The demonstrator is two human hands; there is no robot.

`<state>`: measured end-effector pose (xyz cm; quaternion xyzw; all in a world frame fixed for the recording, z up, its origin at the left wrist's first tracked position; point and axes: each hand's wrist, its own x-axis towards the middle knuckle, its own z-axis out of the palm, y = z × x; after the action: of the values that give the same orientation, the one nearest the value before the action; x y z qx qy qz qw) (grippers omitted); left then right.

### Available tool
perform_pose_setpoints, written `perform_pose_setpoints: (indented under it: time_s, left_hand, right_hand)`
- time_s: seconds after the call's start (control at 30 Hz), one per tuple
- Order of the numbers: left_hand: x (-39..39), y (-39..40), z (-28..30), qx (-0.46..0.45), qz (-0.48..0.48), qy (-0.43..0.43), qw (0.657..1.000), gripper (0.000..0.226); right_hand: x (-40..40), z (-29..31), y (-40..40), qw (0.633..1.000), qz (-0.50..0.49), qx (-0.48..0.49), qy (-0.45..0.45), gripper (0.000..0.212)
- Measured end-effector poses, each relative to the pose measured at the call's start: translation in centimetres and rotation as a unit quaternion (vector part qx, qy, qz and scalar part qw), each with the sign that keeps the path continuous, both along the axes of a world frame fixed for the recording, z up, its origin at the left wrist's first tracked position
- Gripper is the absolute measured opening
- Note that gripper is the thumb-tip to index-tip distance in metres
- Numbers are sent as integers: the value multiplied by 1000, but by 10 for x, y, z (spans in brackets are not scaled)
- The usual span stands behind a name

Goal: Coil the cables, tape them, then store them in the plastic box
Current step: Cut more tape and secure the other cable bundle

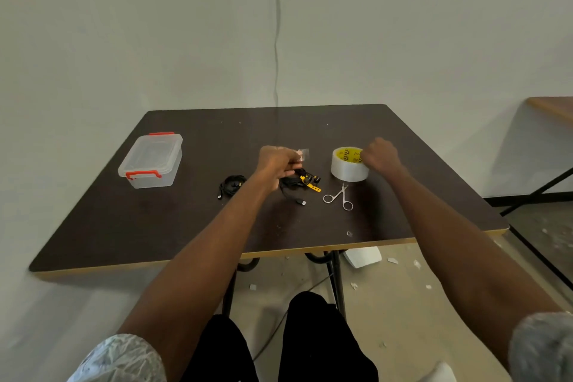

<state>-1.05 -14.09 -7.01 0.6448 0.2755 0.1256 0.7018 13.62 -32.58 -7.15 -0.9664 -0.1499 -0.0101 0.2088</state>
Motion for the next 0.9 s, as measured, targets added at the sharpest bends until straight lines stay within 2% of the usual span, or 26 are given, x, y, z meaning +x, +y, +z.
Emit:
perform_pose_setpoints:
  time_s: [0.1,0.17,0.23,0.27,0.33,0.4,0.5,0.67,0.9]
  left_hand:
    - [-9,11,-1,16,14,-5,1000,10]
    - [-16,19,0,21,25,-11,999,11]
    - [-23,24,2,25,39,-21,999,12]
    - [-27,26,2,28,46,-24,998,10]
    - [-32,30,0,29,58,-24,998,7]
    - [-40,34,-4,27,74,-26,997,13]
    - [-49,39,-7,25,91,-31,995,18]
    - [-63,52,-7,21,104,-26,994,19]
    - [-74,61,-12,-6,112,-41,993,16]
  right_hand:
    - [-5,-2,6,999,-29,1,34,10]
    - [-10,-1,10,999,-53,7,-5,14]
    - [-24,2,22,991,-50,95,-82,21]
    - [-37,2,35,979,-20,187,-76,21]
    - [-75,5,61,925,47,372,59,22]
    - [-105,0,88,873,85,450,166,30]
    - [-132,-6,111,863,100,454,198,29]
    - [-146,-17,134,829,95,503,226,7]
    - [-156,-22,149,826,60,512,230,14]
